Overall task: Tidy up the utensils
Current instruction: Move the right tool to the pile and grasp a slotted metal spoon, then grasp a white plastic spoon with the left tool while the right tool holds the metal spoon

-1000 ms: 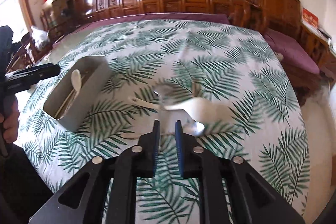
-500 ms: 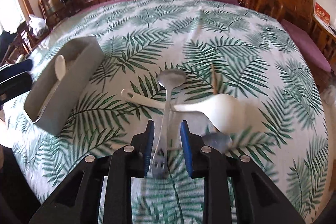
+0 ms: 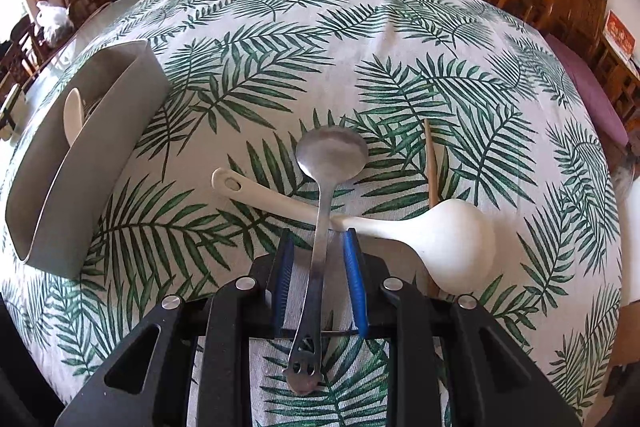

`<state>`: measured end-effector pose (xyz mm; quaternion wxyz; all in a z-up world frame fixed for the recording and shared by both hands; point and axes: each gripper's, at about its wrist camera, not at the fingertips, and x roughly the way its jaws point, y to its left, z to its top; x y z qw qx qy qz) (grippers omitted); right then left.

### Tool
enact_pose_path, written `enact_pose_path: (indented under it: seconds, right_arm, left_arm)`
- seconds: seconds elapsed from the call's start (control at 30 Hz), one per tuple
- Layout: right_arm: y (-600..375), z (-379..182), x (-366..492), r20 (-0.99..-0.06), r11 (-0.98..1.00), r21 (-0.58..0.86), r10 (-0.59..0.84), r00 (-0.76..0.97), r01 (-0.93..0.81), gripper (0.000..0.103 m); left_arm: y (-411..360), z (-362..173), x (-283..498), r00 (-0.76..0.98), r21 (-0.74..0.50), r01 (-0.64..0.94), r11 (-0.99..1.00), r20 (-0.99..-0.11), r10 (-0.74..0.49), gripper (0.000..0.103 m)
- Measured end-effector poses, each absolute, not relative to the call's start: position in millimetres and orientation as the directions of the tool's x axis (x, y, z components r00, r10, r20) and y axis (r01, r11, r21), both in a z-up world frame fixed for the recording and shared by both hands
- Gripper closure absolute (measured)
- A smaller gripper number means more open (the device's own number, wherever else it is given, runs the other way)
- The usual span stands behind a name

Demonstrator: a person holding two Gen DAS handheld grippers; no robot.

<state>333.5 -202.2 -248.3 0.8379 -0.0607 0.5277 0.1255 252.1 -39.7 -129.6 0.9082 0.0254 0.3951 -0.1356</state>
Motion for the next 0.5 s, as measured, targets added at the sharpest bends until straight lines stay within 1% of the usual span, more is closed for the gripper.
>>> enact_pose_path:
  seconds: [0.07, 0.1, 0.27, 0.37, 0.5]
  right_arm:
    - [-203, -248, 334, -0.902, 0.965, 0.026, 0.135, 0.410, -0.262, 0.083]
    - [-204, -248, 334, -0.903, 0.966, 0.027, 0.134, 0.409, -0.259, 0.095]
    - [-208, -247, 331, -0.894, 0.964, 0.047, 0.158, 0.420, -0.263, 0.096]
    - [-217, -234, 321, -0.867, 0.962, 0.090, 0.203, 0.455, -0.258, 0.096]
    - [-234, -211, 303, -0.841, 0.956, 0.095, 0.225, 0.491, -0.276, 0.096]
  left_arm:
    - [-42, -130, 252, 0.651, -0.057, 0.267, 0.962, -0.726, -0.223, 0.021]
    - [-42, -131, 252, 0.649, -0.055, 0.268, 0.962, -0.728, -0.222, 0.021]
    - [-47, -136, 253, 0.641, -0.044, 0.275, 0.960, -0.736, -0.217, 0.021]
    - [-49, -139, 252, 0.636, -0.043, 0.280, 0.959, -0.740, -0.218, 0.021]
    - [-58, -139, 245, 0.632, -0.032, 0.298, 0.954, -0.742, -0.222, 0.021]
